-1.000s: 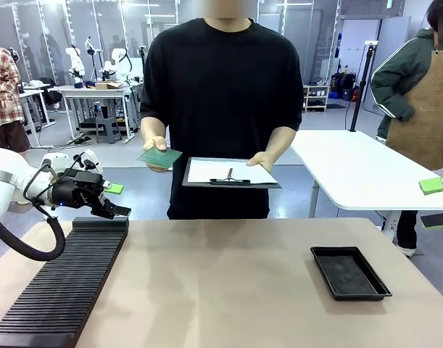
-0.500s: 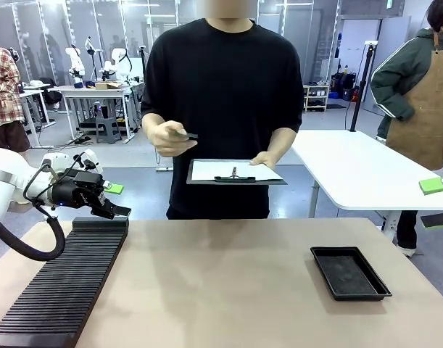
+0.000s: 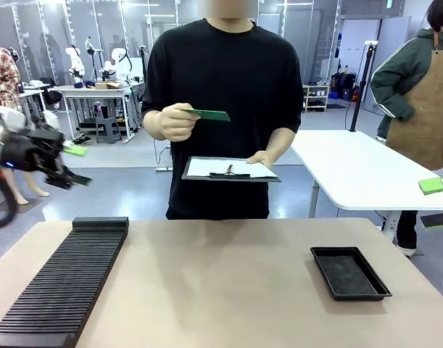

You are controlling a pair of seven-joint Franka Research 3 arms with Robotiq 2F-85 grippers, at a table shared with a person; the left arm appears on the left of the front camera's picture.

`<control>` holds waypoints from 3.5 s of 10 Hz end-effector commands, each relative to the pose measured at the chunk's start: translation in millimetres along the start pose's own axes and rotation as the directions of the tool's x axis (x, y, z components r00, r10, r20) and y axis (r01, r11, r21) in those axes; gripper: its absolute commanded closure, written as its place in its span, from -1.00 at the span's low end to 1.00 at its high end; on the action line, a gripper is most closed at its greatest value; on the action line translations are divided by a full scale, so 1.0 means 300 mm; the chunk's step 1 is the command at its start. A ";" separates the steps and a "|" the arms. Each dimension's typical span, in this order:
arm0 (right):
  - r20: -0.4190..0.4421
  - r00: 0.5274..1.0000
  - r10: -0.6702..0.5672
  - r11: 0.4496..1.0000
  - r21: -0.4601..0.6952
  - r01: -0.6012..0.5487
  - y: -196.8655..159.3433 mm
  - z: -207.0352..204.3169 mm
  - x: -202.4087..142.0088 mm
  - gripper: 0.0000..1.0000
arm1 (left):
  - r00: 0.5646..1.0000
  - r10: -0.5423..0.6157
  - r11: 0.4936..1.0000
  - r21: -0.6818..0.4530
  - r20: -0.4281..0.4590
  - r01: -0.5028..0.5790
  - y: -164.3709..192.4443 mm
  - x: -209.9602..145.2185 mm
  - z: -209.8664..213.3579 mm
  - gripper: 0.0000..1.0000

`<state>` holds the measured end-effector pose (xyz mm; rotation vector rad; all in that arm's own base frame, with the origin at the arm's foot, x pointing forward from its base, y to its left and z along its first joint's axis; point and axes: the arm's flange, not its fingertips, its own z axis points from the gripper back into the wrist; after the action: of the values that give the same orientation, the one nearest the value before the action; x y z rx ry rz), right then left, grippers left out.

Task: Inspect the PCB.
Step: Pick up the Blank PCB that the human is holding.

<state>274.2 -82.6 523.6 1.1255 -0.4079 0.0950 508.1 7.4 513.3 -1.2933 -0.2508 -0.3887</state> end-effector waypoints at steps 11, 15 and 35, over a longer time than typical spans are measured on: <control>0.006 1.000 0.019 1.000 0.015 -0.019 -0.003 0.001 0.004 -1.00 | 0.994 -0.099 0.930 0.359 0.051 0.074 -0.445 -0.570 0.271 -1.00; 0.006 1.000 0.019 1.000 0.015 -0.019 -0.003 0.001 0.004 -1.00 | 0.984 -0.156 0.933 0.340 0.092 0.116 -0.394 -0.575 0.286 -1.00; 0.006 1.000 0.019 1.000 0.015 -0.019 -0.003 0.001 0.004 -1.00 | 0.993 -0.112 0.935 0.344 0.046 0.090 -0.432 -0.572 0.282 -1.00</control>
<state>274.3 -82.5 523.6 1.1251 -0.4080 0.0949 302.4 85.2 578.6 -0.9556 -0.4316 -0.3715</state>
